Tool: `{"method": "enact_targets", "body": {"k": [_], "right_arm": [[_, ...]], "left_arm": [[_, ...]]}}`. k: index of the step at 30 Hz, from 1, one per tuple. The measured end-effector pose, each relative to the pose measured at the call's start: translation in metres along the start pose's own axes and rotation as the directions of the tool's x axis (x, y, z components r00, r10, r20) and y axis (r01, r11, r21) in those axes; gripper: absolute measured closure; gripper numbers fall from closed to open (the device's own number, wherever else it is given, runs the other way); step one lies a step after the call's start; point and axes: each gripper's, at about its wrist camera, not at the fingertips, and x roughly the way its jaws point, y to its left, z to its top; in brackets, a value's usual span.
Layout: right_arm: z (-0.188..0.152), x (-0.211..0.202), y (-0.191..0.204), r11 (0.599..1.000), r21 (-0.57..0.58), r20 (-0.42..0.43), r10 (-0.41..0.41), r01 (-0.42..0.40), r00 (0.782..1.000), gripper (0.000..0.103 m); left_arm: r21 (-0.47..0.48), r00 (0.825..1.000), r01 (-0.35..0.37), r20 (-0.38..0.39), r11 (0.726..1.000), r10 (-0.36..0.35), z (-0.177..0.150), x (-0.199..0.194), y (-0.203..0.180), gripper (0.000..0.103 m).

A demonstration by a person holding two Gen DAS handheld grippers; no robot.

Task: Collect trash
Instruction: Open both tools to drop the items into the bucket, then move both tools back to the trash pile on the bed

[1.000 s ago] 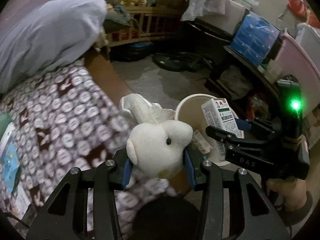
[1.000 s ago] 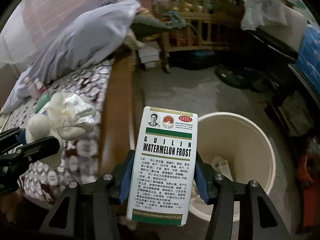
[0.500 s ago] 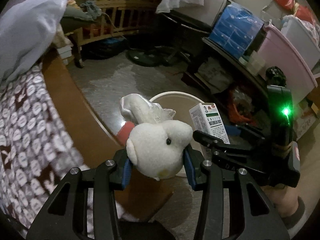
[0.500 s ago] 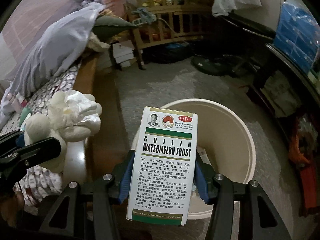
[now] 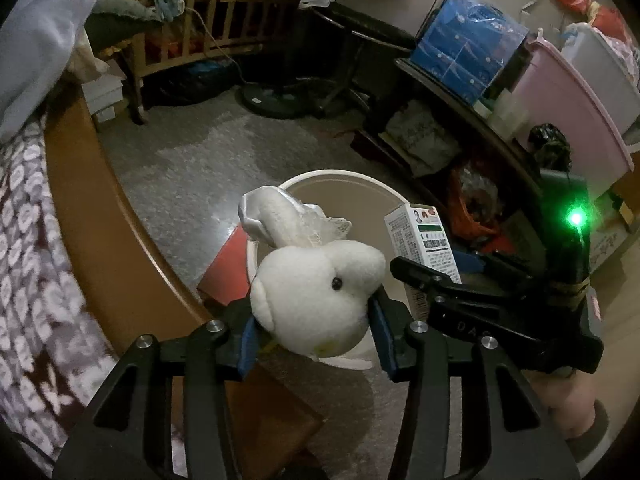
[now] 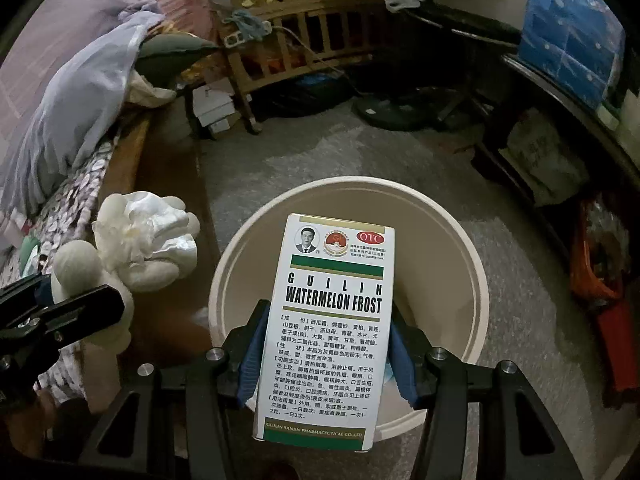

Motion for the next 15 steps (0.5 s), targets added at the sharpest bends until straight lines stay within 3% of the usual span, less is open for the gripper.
{"method": "enact_targets", "body": {"k": [4, 5, 6, 8, 15], "right_arm": [[0.0, 0.005, -0.003, 1.0, 0.004, -0.002, -0.02, 0.02, 1.0, 0.051], [0.001, 0.006, -0.004, 0.999, -0.004, 0.002, -0.033, 0.033, 0.999, 0.046], [0.001, 0.006, -0.003, 0.999, -0.014, 0.009, -0.051, 0.051, 0.999, 0.034], [0.0, 0.005, -0.003, 0.997, -0.023, 0.021, -0.076, 0.077, 0.997, 0.025], [-0.002, 0.007, -0.005, 0.999, 0.017, 0.004, -0.039, 0.039, 0.999, 0.025]], "left_arm": [[-0.015, 1.0, 0.02, 0.001, 1.0, -0.02, 0.0, 0.005, -0.002, 0.045], [-0.02, 1.0, 0.022, 0.005, 1.0, -0.022, 0.0, 0.005, -0.002, 0.04], [-0.024, 1.0, 0.023, 0.01, 0.999, -0.023, 0.0, 0.005, -0.003, 0.038], [-0.025, 1.0, 0.017, 0.008, 1.0, -0.016, -0.001, 0.003, -0.002, 0.037], [-0.043, 0.999, -0.045, 0.018, 0.998, 0.045, -0.007, -0.014, 0.004, 0.037]]}}
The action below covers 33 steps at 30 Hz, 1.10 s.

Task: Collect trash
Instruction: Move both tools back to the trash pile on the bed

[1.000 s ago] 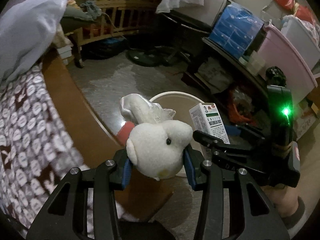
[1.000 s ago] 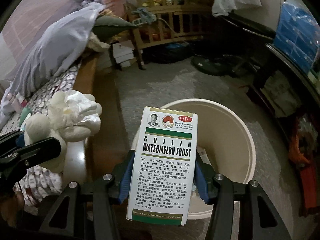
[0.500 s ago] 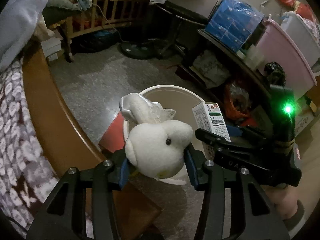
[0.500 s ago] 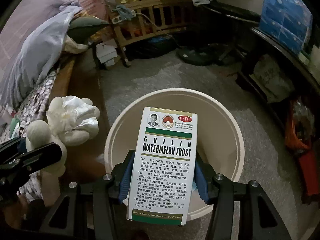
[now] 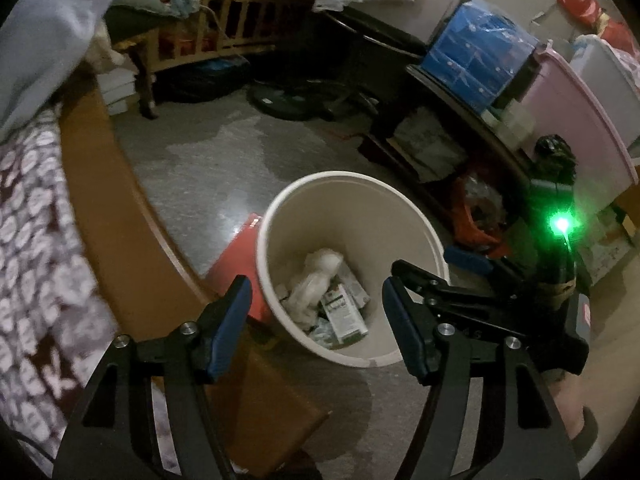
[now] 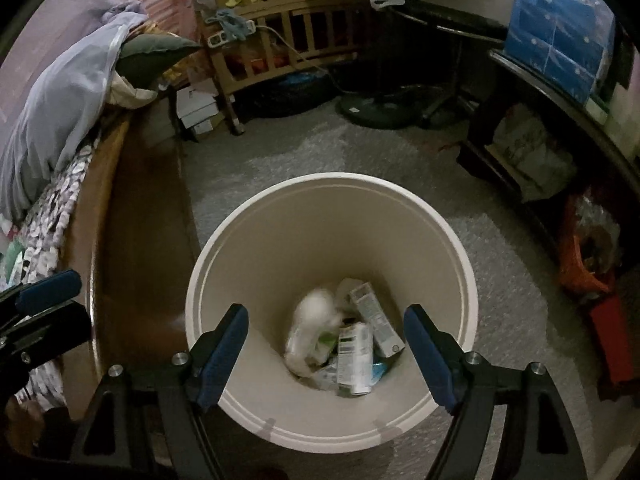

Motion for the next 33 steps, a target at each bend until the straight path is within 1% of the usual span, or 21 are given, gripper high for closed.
{"method": "enact_targets", "body": {"k": [4, 8, 11, 14, 19, 28, 33], "right_arm": [[-0.004, -0.004, 0.009, 1.0, -0.017, -0.001, 0.011, -0.011, 1.0, 0.025], [-0.006, -0.011, 0.023, 0.999, -0.031, 0.009, 0.026, -0.026, 1.0, 0.025], [-0.006, -0.015, 0.033, 0.998, -0.04, 0.015, 0.041, -0.04, 0.999, 0.025], [-0.007, -0.019, 0.048, 0.997, -0.059, 0.016, 0.059, -0.058, 0.998, 0.025], [-0.011, -0.025, 0.079, 0.99, -0.113, 0.019, 0.091, -0.088, 0.996, 0.025], [-0.017, -0.033, 0.134, 0.968, -0.211, 0.015, 0.144, -0.137, 0.99, 0.025], [-0.021, -0.037, 0.163, 0.953, -0.258, 0.009, 0.168, -0.16, 0.986, 0.025]], "left_arm": [[-0.029, 0.999, -0.046, 0.015, 0.999, 0.046, -0.004, -0.015, 0.01, 0.037], [-0.036, 0.994, -0.1, 0.032, 0.994, 0.101, -0.011, -0.029, 0.017, 0.037], [-0.031, 0.987, -0.156, 0.043, 0.987, 0.157, -0.019, -0.041, 0.024, 0.037], [-0.034, 0.981, -0.187, 0.045, 0.982, 0.188, -0.026, -0.051, 0.034, 0.037], [-0.054, 0.966, -0.246, 0.07, 0.968, 0.25, -0.039, -0.074, 0.051, 0.037], [-0.108, 0.942, -0.319, 0.076, 0.942, 0.328, -0.06, -0.103, 0.083, 0.037], [-0.15, 0.933, -0.341, 0.066, 0.928, 0.354, -0.073, -0.116, 0.102, 0.037]]}}
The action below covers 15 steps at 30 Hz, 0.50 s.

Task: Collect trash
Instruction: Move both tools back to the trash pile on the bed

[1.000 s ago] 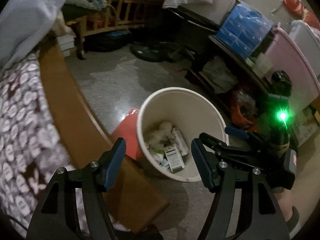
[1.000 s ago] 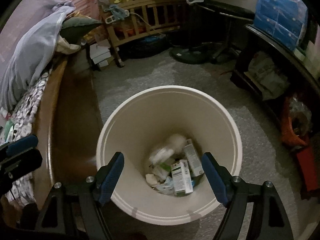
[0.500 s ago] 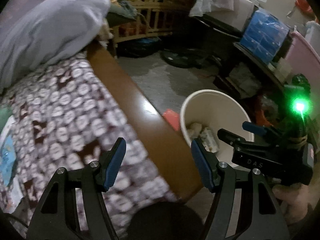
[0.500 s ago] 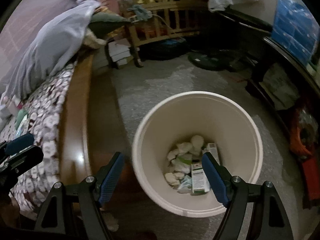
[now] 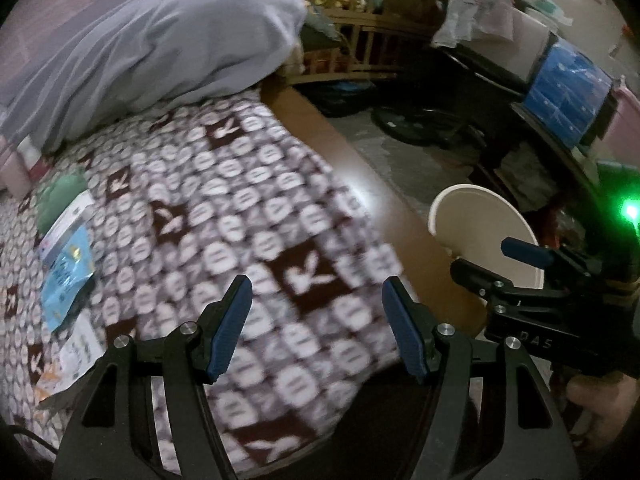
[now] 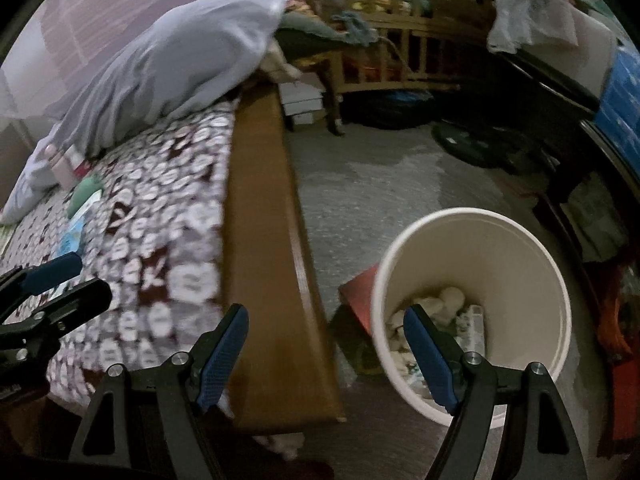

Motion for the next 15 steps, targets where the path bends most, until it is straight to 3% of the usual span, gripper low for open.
{"method": "enact_targets", "body": {"k": [15], "right_arm": [[0.002, 0.005, 0.087, 0.983, -0.149, -0.027, 0.101, -0.104, 0.995, 0.025]], "left_arm": [[-0.066, 0.995, -0.094, -0.045, 0.993, 0.091, -0.043, -0.039, 0.086, 0.037]]}}
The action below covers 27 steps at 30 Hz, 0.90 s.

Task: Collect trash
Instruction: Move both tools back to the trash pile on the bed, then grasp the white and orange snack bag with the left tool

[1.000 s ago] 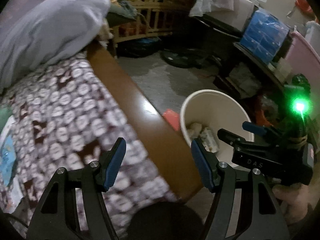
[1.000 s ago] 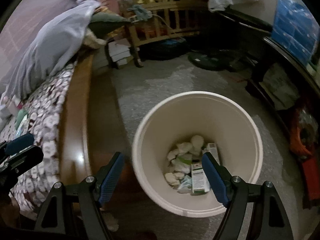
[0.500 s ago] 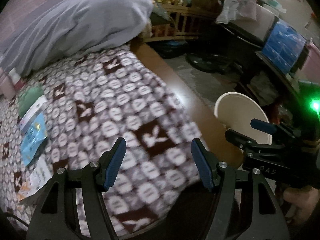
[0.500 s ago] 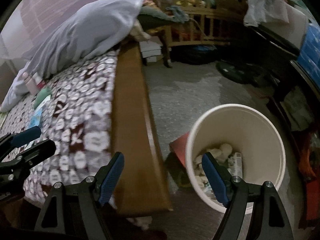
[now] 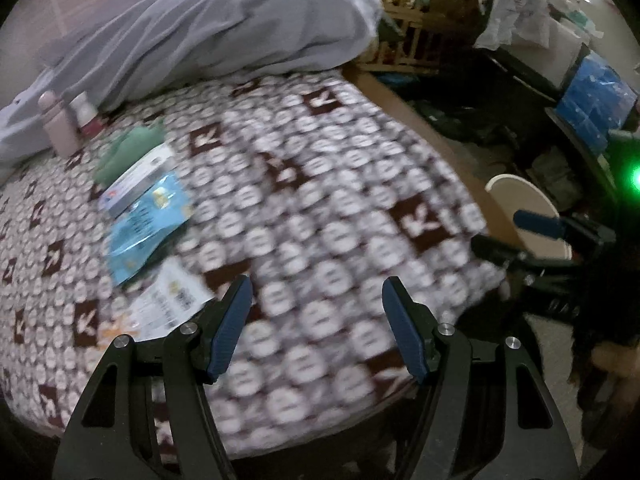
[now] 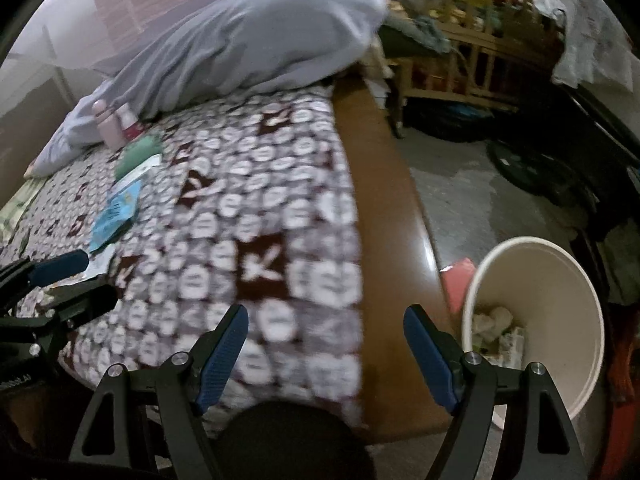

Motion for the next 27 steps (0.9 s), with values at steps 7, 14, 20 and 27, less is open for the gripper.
{"method": "enact_targets", "body": {"k": [7, 14, 20, 27], "right_arm": [[0.008, 0.008, 0.037, 0.997, -0.071, -0.01, 0.03, -0.031, 0.999, 0.025], [0.013, 0.015, 0.065, 0.991, -0.114, -0.024, 0.061, -0.064, 0.998, 0.025], [0.019, 0.024, 0.089, 0.985, -0.151, -0.041, 0.075, -0.08, 0.996, 0.025], [0.028, 0.035, 0.115, 0.977, -0.18, -0.056, 0.109, -0.117, 0.993, 0.025]], "left_arm": [[-0.024, 0.999, -0.018, -0.039, 1.0, 0.018, -0.026, -0.013, 0.058, 0.036], [0.003, 0.993, -0.104, -0.061, 0.995, 0.104, -0.045, -0.004, 0.109, 0.036], [0.039, 0.988, -0.121, -0.091, 0.992, 0.124, -0.046, 0.024, 0.128, 0.036], [-0.053, 0.997, -0.034, -0.066, 0.998, 0.031, -0.042, 0.025, 0.151, 0.066]]}}
